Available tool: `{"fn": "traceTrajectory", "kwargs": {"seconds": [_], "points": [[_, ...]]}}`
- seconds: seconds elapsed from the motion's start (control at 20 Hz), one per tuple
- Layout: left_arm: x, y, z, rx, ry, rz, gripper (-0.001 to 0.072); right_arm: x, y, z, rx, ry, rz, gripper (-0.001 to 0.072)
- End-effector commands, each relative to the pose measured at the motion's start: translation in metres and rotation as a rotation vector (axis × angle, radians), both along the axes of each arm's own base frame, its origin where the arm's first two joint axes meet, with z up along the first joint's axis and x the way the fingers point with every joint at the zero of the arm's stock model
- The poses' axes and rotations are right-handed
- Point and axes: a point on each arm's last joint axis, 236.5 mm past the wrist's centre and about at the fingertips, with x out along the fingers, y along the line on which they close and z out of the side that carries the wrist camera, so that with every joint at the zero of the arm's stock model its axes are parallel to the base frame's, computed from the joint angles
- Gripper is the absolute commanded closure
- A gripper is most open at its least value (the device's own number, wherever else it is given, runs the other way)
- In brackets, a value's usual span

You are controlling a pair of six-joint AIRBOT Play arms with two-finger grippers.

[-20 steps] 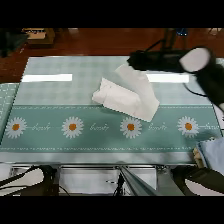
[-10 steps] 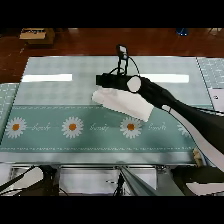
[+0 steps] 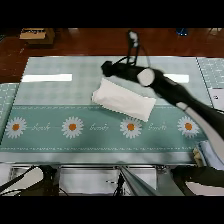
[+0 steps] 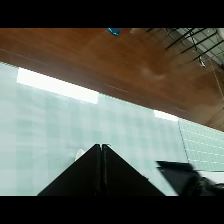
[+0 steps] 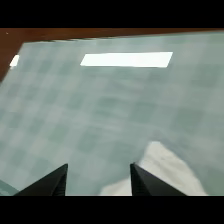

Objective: Fold the shirts.

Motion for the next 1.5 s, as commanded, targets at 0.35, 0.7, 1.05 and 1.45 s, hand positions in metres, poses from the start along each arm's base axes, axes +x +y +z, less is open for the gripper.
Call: {"fn": "traceTrajectory", "kwargs": {"seconds": [0.35,0.7,1.05,1.45], "points": [[0.000,0.000,-0.005,0.005,0.015,-0.005,0.0283,-0.141,-0.294,-0.114,0.033,0.742,-0.297,0.0155],[-0.008,-0.008,-0.010,-0.001,0.043,-0.047,0.0283,-0.151,-0.218,-0.174,0.244,0.723,-0.298,0.0155],[-0.015,-0.030,-0.019,0.021,0.079,-0.124,0.0284,-0.118,-0.157,-0.191,0.214,0.614,-0.358,0.0157],[-0.018,-0.043,-0.022,0.029,0.091,-0.164,0.0284,-0.082,-0.158,-0.116,0.223,0.372,-0.301,0.0685]]}}
